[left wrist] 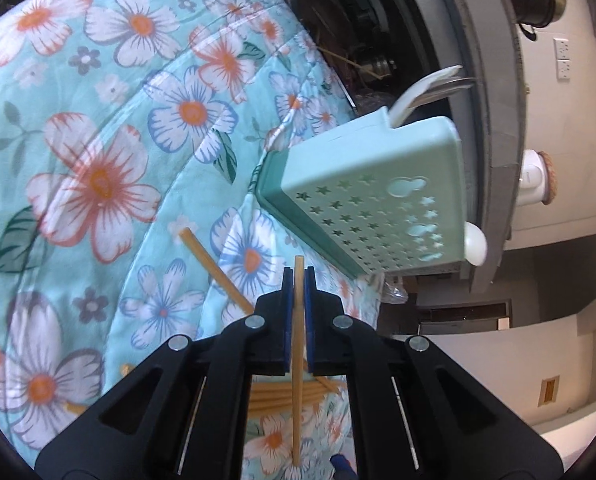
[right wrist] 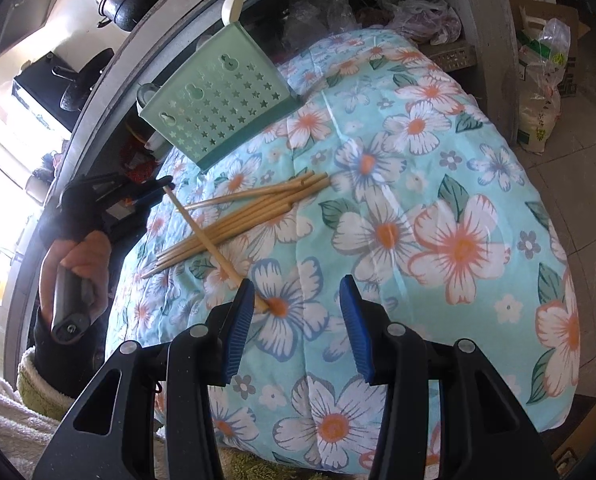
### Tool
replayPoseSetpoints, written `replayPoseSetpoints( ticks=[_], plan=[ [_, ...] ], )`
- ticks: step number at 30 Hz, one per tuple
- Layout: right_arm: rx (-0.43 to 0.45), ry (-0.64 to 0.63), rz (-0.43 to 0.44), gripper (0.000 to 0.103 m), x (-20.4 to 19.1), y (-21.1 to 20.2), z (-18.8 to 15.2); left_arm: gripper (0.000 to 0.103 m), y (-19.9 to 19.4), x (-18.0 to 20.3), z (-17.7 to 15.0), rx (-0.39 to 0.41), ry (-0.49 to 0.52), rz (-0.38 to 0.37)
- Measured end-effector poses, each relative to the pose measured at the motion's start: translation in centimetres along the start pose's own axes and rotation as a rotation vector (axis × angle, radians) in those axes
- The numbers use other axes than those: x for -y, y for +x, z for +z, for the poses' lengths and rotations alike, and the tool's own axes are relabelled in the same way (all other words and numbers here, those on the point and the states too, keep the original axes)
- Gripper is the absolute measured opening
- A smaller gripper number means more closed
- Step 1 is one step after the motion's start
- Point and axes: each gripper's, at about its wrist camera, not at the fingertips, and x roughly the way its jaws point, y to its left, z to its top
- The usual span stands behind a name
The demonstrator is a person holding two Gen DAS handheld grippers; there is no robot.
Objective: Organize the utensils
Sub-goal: 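Grasp one wooden chopstick with the left tool while the right tool grasps another chopstick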
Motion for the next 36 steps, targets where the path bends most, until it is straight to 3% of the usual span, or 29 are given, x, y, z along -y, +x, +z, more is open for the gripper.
replayPoseSetpoints(
  ticks=[5,8,15,19,22,28,33,36],
  plan=[
    [0.027,-0.085,0.005,0.044,-1.9,-0.4,2.4,0.004,-3.0,0.4,0.6,0.026,0.067,-0.034],
    [0.032,-0.196,0.052,0.044,-4.3,0.2,4.4,0.004,-5.3,1.0,1.0,0.052,0.139,-0.045],
    [-0.111,-0.476,0.225,0.044,-11.8,6.6,9.1,0.004,-9.5,1.2,0.3,0.110,0.266,-0.028],
    [-0.220,-0.588,0.266,0.044,-15.8,12.3,10.4,0.004,-10.6,0.7,0.1,0.125,0.288,-0.029],
    [-0.288,-0.669,0.242,0.043,-18.0,15.8,10.1,0.004,-11.2,0.5,0.0,0.135,0.301,-0.025],
    [-0.349,-0.860,0.092,0.034,-20.5,21.5,8.5,0.004,-11.7,-0.1,0.0,0.131,0.308,-0.018],
    [-0.327,-1.018,-0.005,0.025,-21.5,23.0,6.7,0.004,-11.4,-0.3,0.1,0.122,0.315,-0.007],
    [-0.288,-1.070,-0.035,0.011,-22.3,22.5,6.1,0.004,-11.2,-0.1,0.2,0.121,0.322,-0.005]
  ],
)
